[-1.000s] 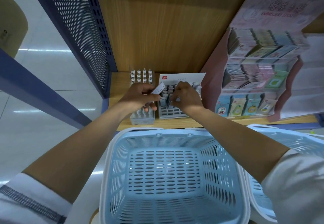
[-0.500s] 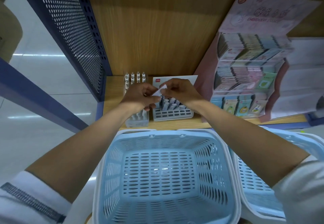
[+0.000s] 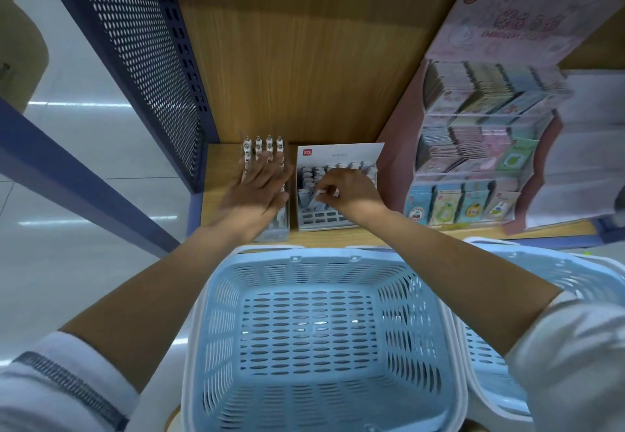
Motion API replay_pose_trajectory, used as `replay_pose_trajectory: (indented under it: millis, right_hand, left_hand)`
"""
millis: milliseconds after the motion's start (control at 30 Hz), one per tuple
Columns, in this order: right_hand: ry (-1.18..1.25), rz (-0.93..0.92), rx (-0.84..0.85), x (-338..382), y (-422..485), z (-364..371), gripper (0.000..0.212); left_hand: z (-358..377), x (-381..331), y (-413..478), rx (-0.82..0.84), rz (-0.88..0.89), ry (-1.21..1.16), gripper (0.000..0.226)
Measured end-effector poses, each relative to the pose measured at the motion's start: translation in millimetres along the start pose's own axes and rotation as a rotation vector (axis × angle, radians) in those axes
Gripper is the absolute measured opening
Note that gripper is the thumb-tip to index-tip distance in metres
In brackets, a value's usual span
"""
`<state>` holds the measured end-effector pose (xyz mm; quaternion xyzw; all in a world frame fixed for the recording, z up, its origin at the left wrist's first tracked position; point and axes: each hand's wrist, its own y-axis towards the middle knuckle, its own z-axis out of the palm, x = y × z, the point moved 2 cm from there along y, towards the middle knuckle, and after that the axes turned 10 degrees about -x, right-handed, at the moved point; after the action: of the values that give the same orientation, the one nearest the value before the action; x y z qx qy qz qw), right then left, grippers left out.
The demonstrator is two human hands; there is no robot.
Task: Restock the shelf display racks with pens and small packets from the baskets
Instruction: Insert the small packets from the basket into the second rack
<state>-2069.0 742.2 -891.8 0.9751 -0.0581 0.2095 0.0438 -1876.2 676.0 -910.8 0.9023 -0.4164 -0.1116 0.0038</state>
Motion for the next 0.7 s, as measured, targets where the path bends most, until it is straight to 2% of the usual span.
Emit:
replay_pose_trajectory:
  millis: [267, 467, 700]
  right_hand:
    - [-0.07, -0.085, -0.051, 3, 5, 12, 0.016]
    - [-0.109, -0.118, 0.003, 3, 6, 13, 0.017]
    - [-0.085, -0.079, -0.045, 6, 8, 23, 0.018]
  left_hand:
    - [8, 6, 4, -0.028, 0.032, -0.029, 0.066]
    - [9, 6, 2, -0.062, 0.035, -0.068, 0.066]
    - [6, 5, 1, -0.064, 0.018, -0.105, 0.07]
